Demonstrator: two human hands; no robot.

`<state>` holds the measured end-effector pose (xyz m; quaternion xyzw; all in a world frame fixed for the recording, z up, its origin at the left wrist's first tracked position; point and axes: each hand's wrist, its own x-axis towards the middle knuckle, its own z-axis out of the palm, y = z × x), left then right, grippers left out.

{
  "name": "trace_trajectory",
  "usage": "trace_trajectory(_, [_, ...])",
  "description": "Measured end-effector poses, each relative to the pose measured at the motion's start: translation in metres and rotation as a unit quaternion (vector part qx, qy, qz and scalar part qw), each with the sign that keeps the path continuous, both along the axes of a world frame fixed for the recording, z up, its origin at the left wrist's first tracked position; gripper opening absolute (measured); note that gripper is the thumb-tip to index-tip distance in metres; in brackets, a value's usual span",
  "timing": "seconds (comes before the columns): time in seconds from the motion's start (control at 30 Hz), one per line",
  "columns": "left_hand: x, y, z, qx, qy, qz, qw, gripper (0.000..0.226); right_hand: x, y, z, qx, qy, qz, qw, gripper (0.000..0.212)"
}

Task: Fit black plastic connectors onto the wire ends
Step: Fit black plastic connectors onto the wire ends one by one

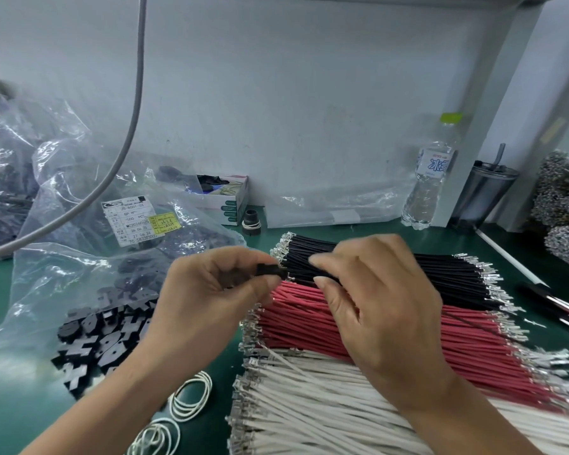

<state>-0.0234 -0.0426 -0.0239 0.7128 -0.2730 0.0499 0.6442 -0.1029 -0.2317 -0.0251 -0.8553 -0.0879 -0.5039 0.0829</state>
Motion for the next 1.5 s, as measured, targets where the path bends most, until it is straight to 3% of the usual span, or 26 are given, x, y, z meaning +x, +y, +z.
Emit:
trace_trajectory(0.07, [0.004,0.003,0.0,-0.036,0.021,0.035,0.999,0.02,0.001,0.003,-0.002,-0.026,0.017,-0.002,1.0,0.013])
trace_trajectory(0.13, [0.007,0.004,-0.002,-0.073,0.045,0.041,0.995,0.024,0.002,0.008,-0.007,-0.05,0.12,-0.001,0.992,0.009])
trace_trajectory(0.2, [0.005,0.002,-0.003,-0.074,0.051,0.039,0.995,0.028,0.002,0.01,-0.01,-0.024,0.215,-0.001,0.976,0.011])
trace_trajectory(0.27, [0.004,0.001,-0.004,-0.067,0.052,0.035,0.996,0.027,0.003,0.01,-0.008,0.026,0.241,0.014,0.97,0.009])
trace_trajectory(0.4, [0.006,0.003,-0.003,-0.07,0.078,0.045,0.993,0.019,0.001,0.01,-0.004,0.03,0.247,0.009,0.968,0.004])
trace_trajectory(0.53, [0.009,0.008,0.002,-0.107,0.113,0.046,0.987,0.016,-0.002,0.001,0.003,0.069,0.234,0.03,0.969,0.014])
trace_trajectory(0.73, [0.01,0.011,0.006,-0.156,0.193,-0.037,0.968,0.037,-0.008,-0.01,0.012,0.167,0.207,0.095,0.959,0.024])
trace_trajectory(0.93, [0.009,0.012,0.007,-0.171,0.227,-0.119,0.951,0.067,-0.013,-0.005,0.017,0.168,0.152,0.09,0.97,0.012])
trace_trajectory(1.17, [0.008,0.015,0.01,-0.166,0.25,-0.166,0.939,0.06,-0.014,0.0,0.018,0.183,0.137,0.094,0.969,0.015])
trace_trajectory(1.5, [0.008,0.013,0.009,-0.159,0.279,-0.193,0.927,0.061,-0.016,-0.003,0.021,0.128,0.15,0.094,0.976,0.013])
